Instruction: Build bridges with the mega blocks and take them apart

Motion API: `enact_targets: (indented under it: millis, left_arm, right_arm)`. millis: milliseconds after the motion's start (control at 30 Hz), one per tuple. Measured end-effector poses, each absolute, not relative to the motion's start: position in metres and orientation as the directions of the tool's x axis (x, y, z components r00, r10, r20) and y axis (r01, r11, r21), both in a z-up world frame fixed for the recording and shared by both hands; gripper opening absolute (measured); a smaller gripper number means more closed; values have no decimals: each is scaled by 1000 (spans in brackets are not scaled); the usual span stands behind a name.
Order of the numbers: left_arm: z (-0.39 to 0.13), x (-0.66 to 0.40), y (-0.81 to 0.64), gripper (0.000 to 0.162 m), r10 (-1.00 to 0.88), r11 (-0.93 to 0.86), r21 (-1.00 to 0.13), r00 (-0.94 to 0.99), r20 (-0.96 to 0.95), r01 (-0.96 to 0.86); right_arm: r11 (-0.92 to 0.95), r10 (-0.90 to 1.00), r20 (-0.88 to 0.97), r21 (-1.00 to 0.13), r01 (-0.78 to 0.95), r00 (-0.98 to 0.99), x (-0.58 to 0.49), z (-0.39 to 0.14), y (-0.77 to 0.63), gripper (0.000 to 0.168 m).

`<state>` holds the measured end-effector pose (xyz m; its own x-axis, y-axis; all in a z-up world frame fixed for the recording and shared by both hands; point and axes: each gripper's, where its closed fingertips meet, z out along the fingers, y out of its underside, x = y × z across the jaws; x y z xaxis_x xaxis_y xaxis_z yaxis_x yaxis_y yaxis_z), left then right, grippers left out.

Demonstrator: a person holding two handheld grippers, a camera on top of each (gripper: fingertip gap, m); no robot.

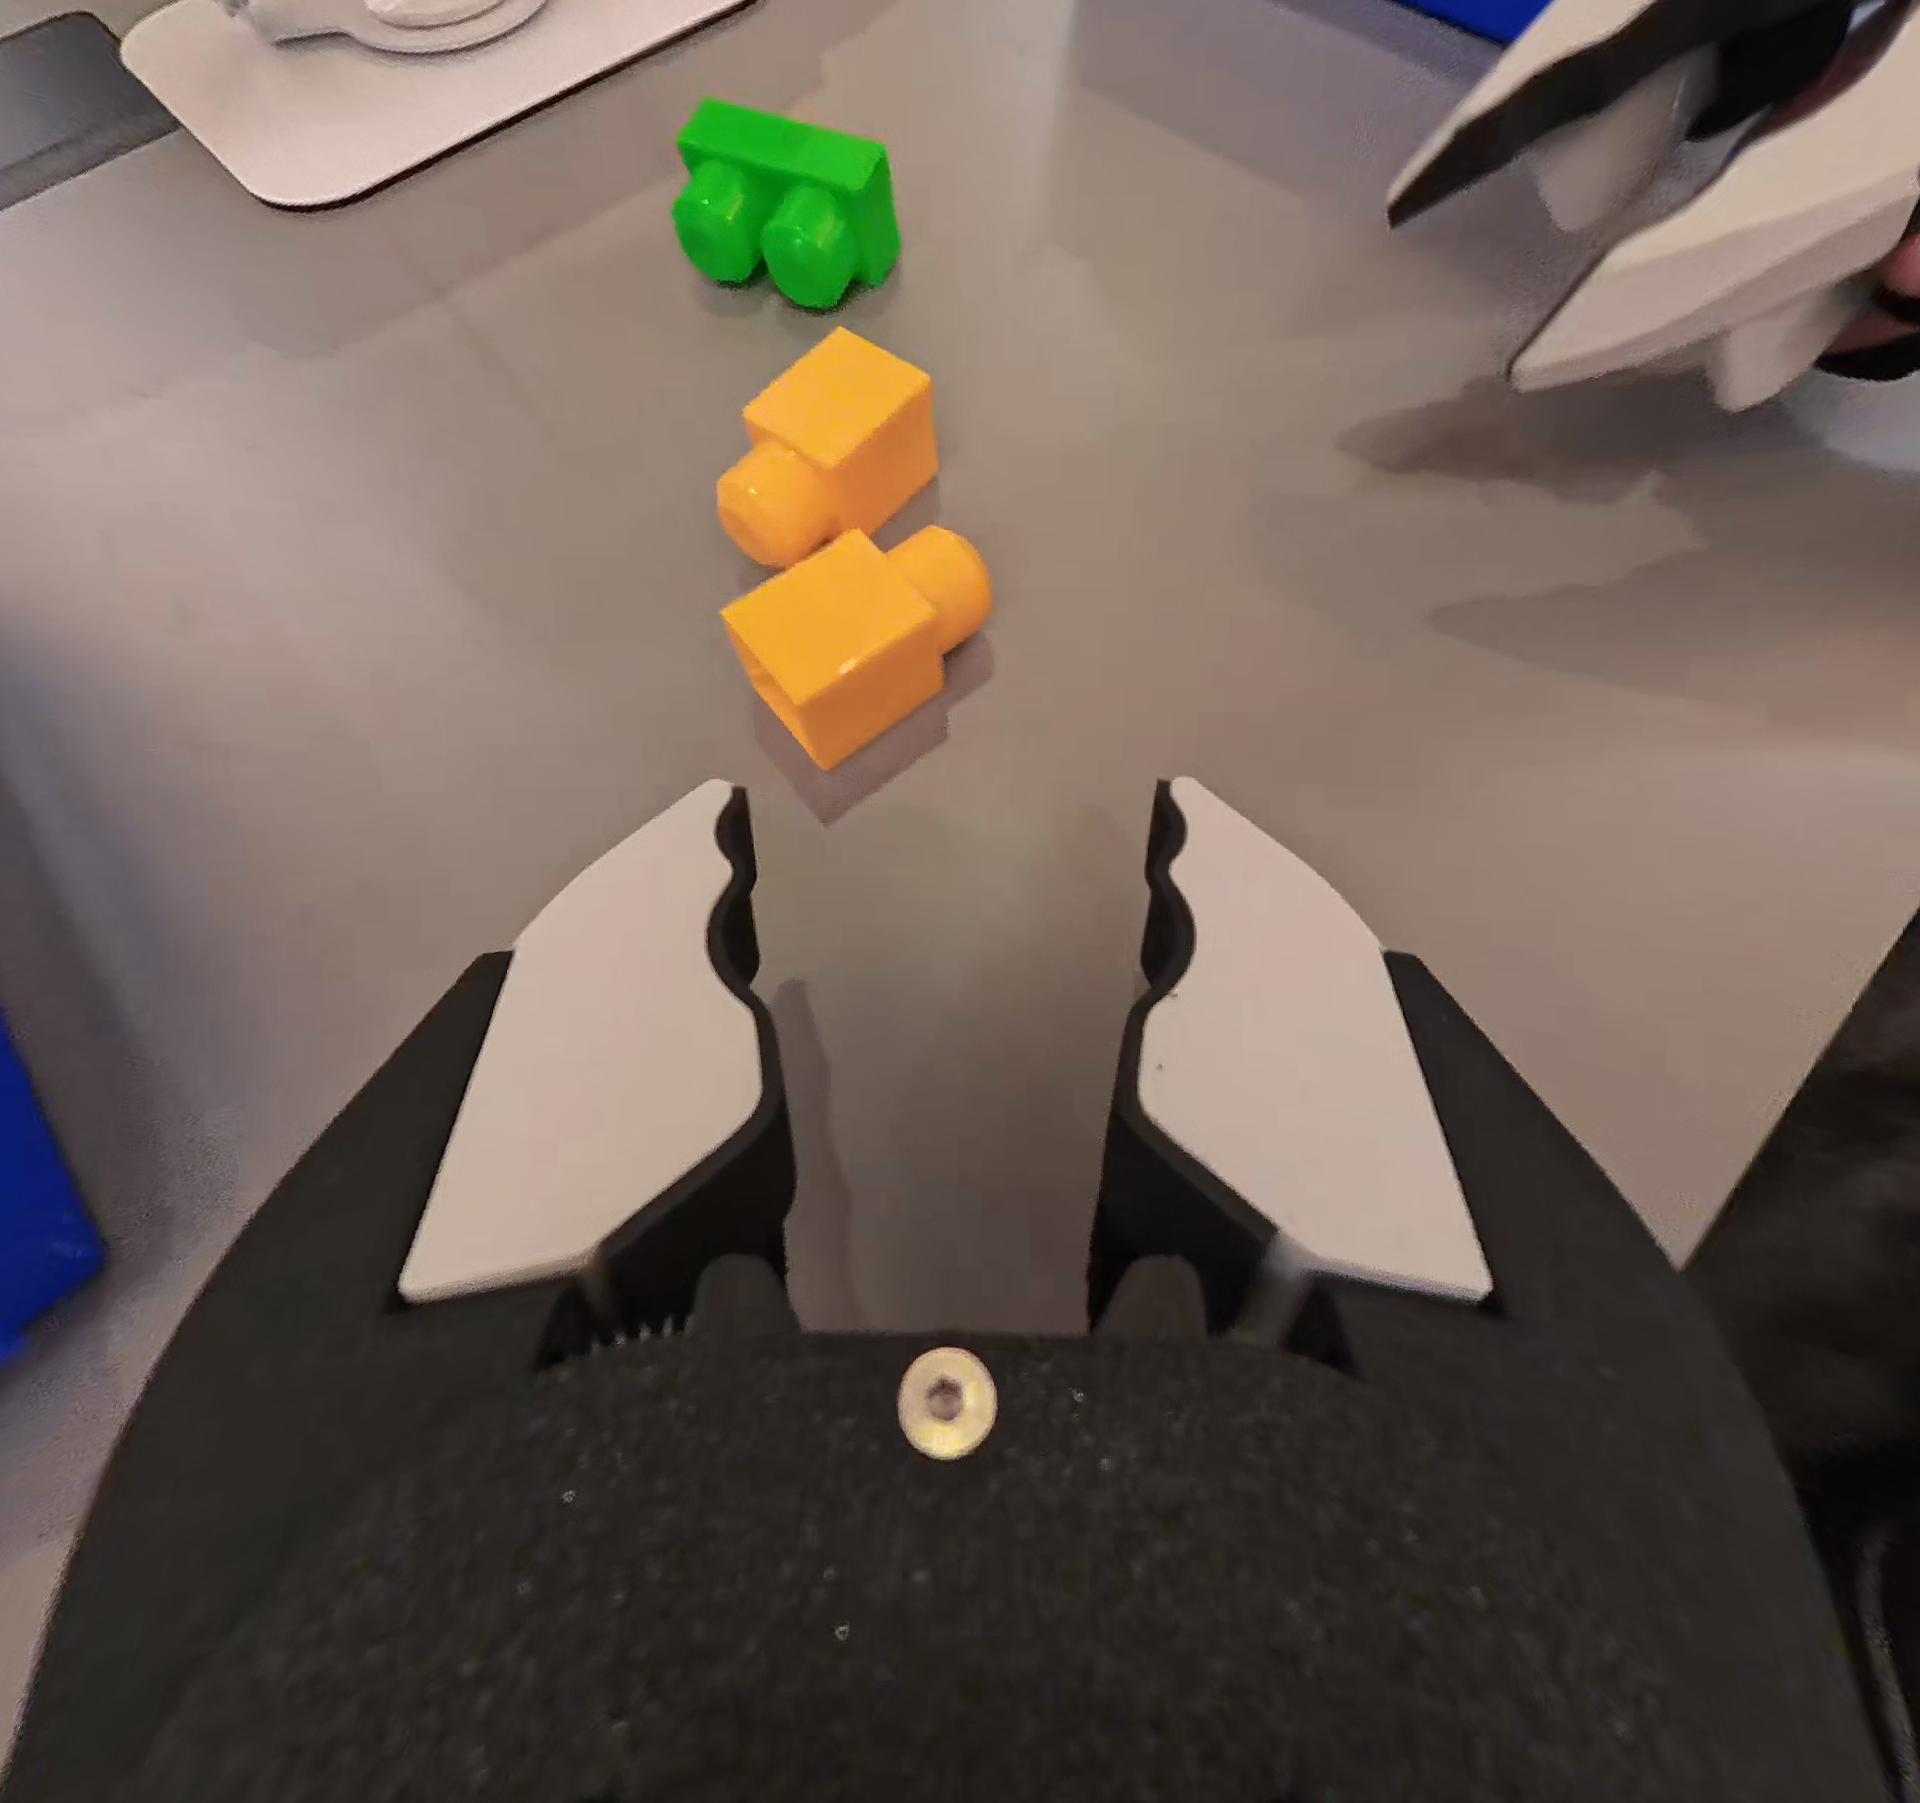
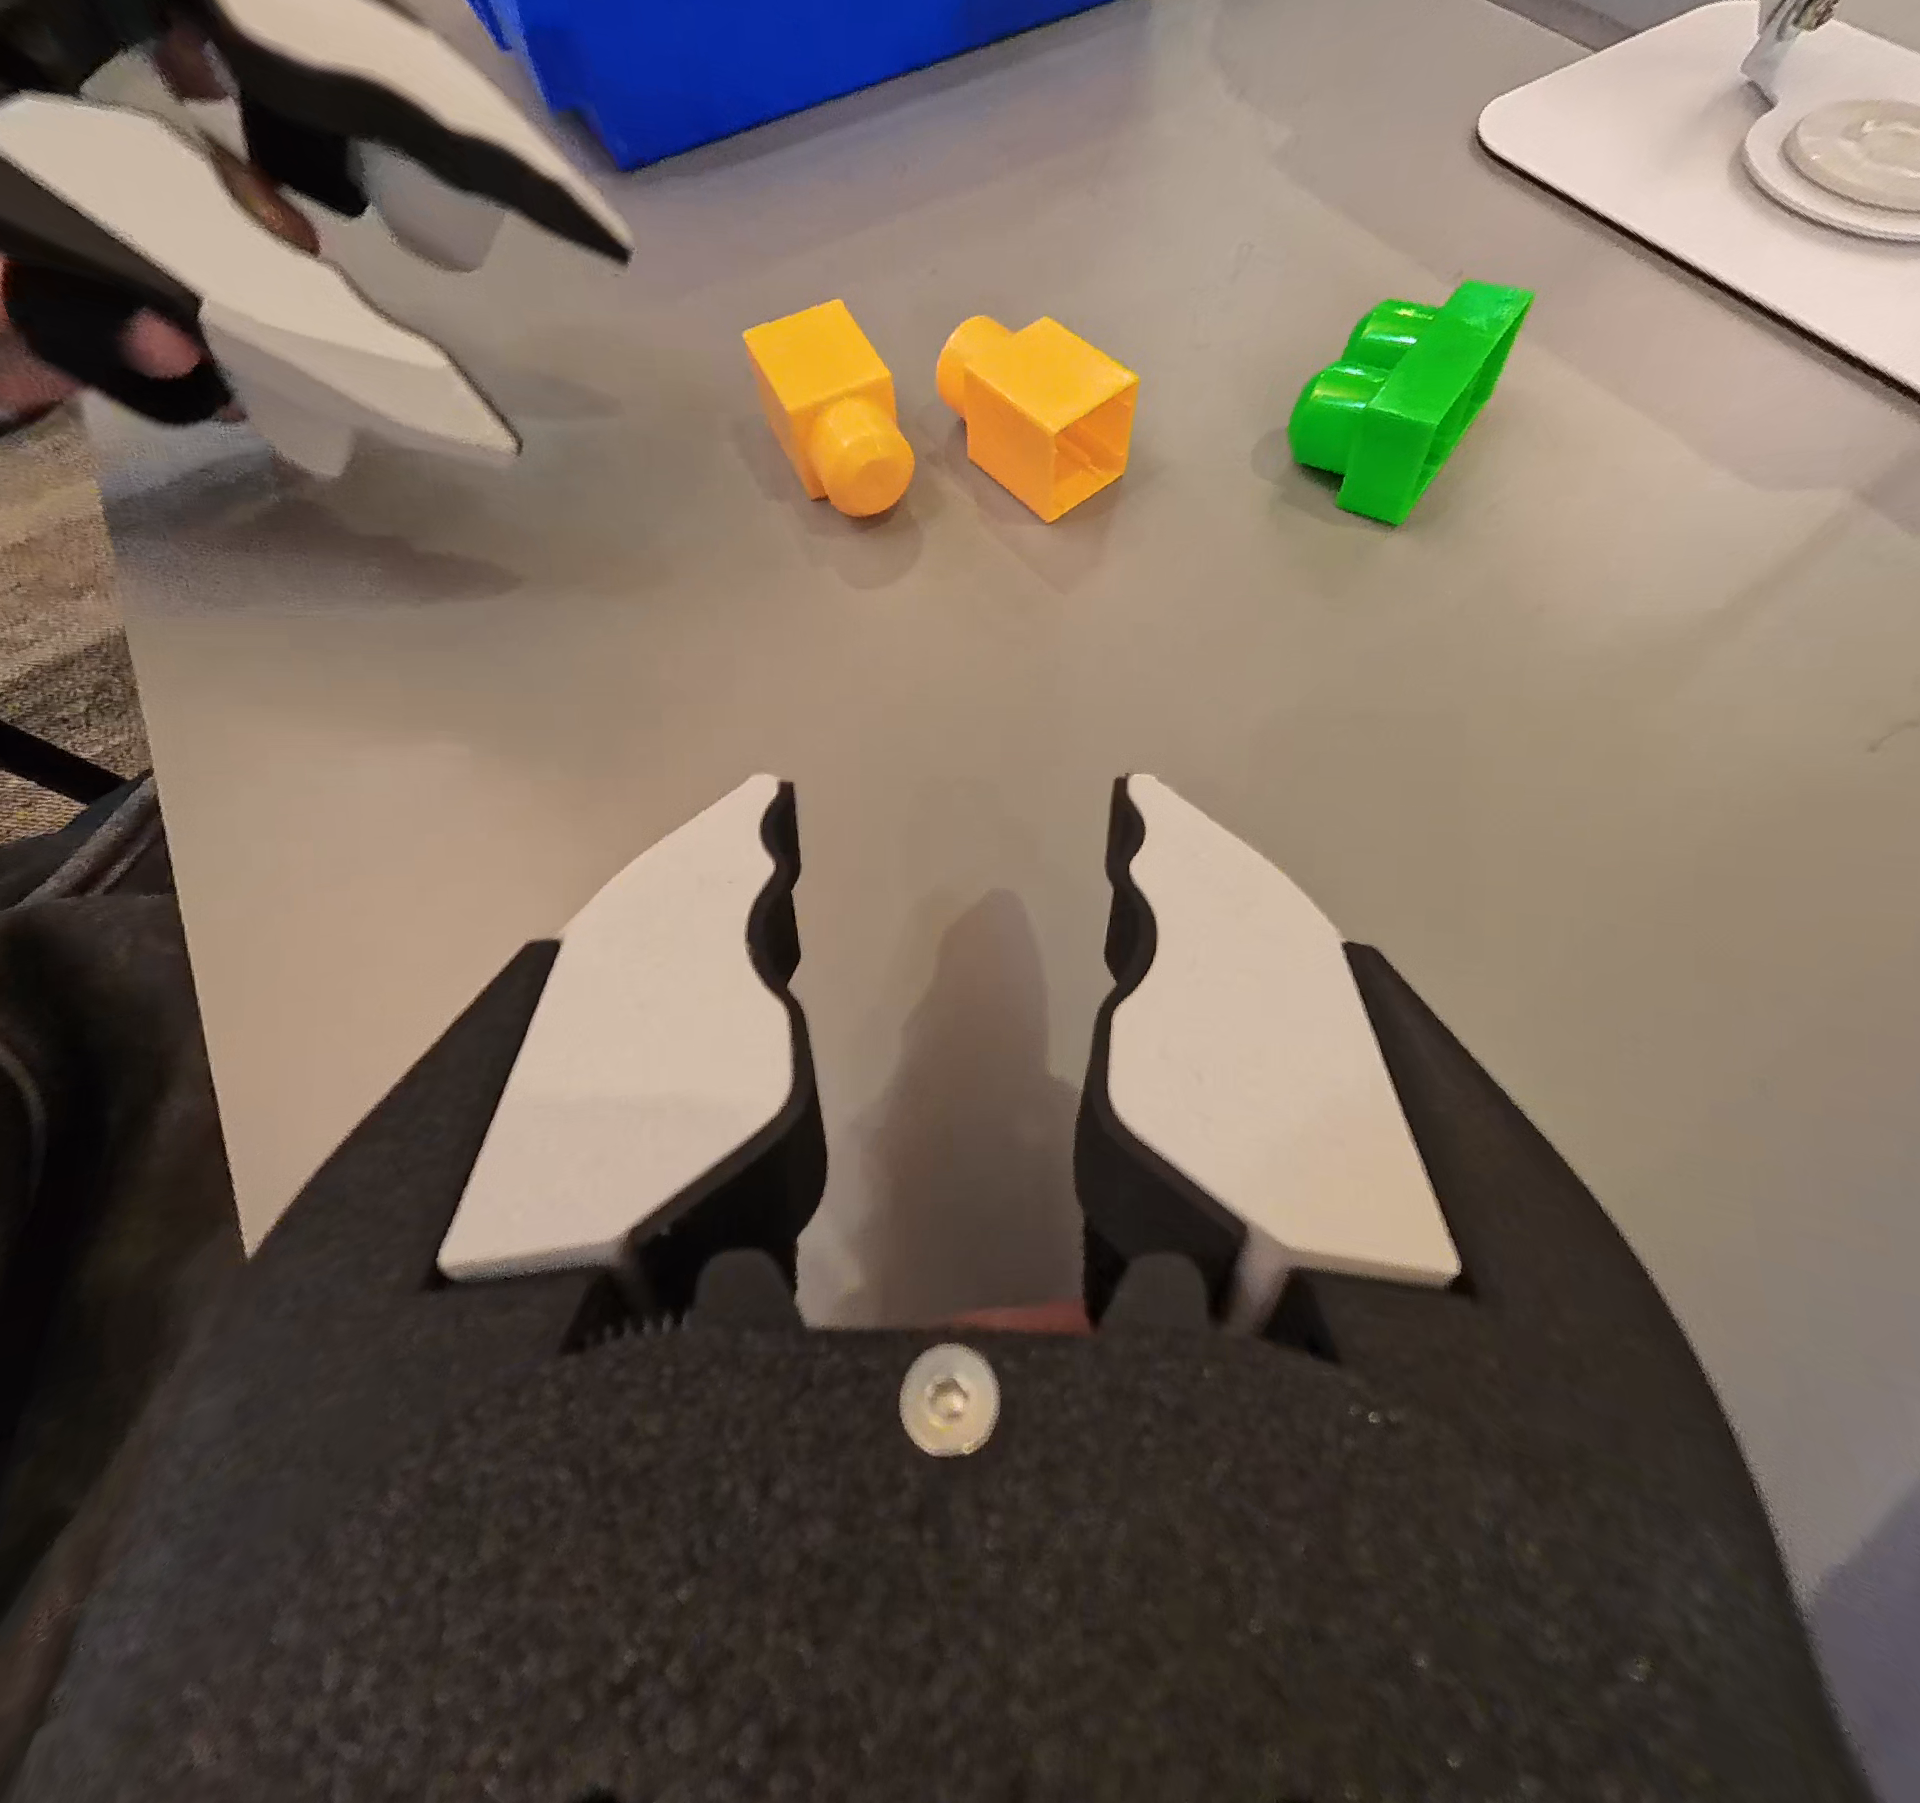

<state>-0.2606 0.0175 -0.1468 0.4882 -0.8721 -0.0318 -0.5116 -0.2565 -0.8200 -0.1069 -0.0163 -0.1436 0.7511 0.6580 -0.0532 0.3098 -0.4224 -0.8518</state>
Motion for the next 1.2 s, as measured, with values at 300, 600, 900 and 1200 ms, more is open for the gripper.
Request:
enact_targets:
  millis: [300, 600, 900, 1200]
  left_arm:
    - [-137, -231, 77, 70, -937, -21, -698, 257, -236, -715]
    - [-146, -183, 107, 73, -990, 28, -437, 34, -135, -899]
    - [-179, -173, 100, 66, -995, 93, -168, -86, -49, -981]
    - [-159, -192, 92, 65, -989, 118, -136, -104, -107, -984]
  right_arm:
    - [-428, 649, -42, -845, 319, 760, -101, -147, -13, 56]
    - [-427, 659, -43, -843, 327, 751, -103, -149, -12, 56]
    - [-427, 662, -47, -844, 325, 748, -102, -148, -11, 56]
    - [-427, 664, -50, -844, 324, 746, -102, -147, -13, 56]
